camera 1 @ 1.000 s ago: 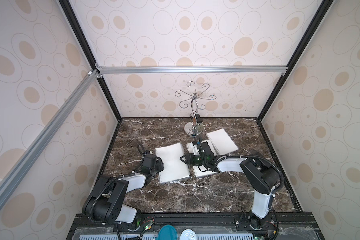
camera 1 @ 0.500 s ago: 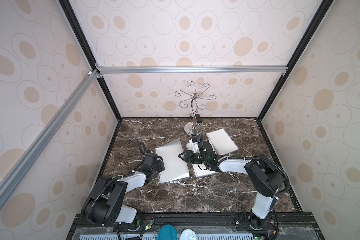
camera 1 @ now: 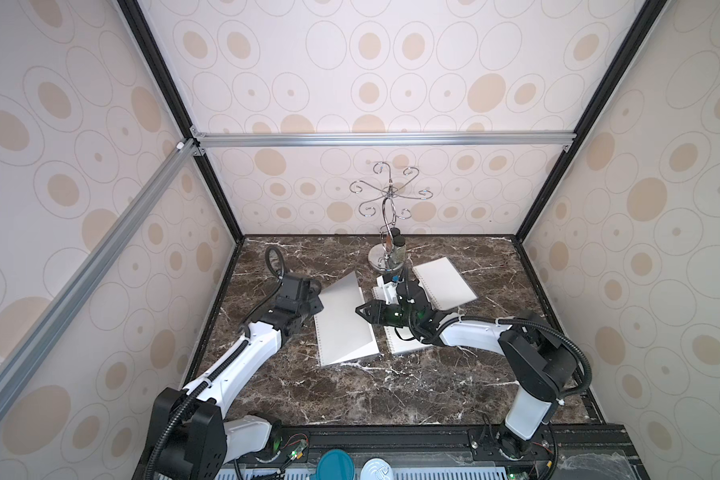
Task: Tear off pages from different notebooks
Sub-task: Open the notebook at the center of the board.
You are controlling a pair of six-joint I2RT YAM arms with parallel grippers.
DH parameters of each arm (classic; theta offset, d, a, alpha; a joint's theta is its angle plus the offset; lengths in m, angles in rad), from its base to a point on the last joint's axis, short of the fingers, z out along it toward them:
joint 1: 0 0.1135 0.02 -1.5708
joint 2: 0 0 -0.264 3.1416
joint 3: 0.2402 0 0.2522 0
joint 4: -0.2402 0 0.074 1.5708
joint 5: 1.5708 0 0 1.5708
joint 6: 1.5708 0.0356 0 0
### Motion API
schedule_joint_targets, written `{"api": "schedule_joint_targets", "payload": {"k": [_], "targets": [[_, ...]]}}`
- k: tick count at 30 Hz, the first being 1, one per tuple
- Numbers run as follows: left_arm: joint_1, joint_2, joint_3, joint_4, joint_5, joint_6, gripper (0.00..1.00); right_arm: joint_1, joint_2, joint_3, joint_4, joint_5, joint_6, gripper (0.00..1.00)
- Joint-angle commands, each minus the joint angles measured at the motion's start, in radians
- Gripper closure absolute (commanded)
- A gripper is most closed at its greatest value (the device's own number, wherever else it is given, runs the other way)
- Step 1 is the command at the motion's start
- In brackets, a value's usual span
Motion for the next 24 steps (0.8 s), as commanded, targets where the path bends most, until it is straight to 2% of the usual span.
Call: {"api": "schedule_joint_targets", "payload": {"k": [1,5,10,12,18,24], "targets": [[-0.001,0.057,0.133,-0.088,0.012,0.064,0.41,0.018,-0.022,-0.032,0.032,0.029,-0.013,0.62],[-0.039,0.116,0.240,-0.107,0.008,0.098,0.32,0.032,-0.028,-0.031,0.028,0.044,-0.027,0.67],[-0.080,0.166,0.284,-0.150,-0.059,0.117,0.30,0.045,-0.021,-0.016,0.031,0.044,-0.032,0.73],[-0.105,0.195,0.296,-0.172,-0.093,0.132,0.21,0.055,-0.011,-0.007,0.037,0.043,-0.033,0.75],[-0.169,0.280,0.347,-0.207,-0.136,0.154,0.22,0.087,0.002,0.009,0.071,0.052,-0.038,0.80],[-0.185,0.298,0.379,-0.225,-0.158,0.166,0.21,0.119,-0.002,0.020,0.106,0.059,-0.046,0.81]]}}
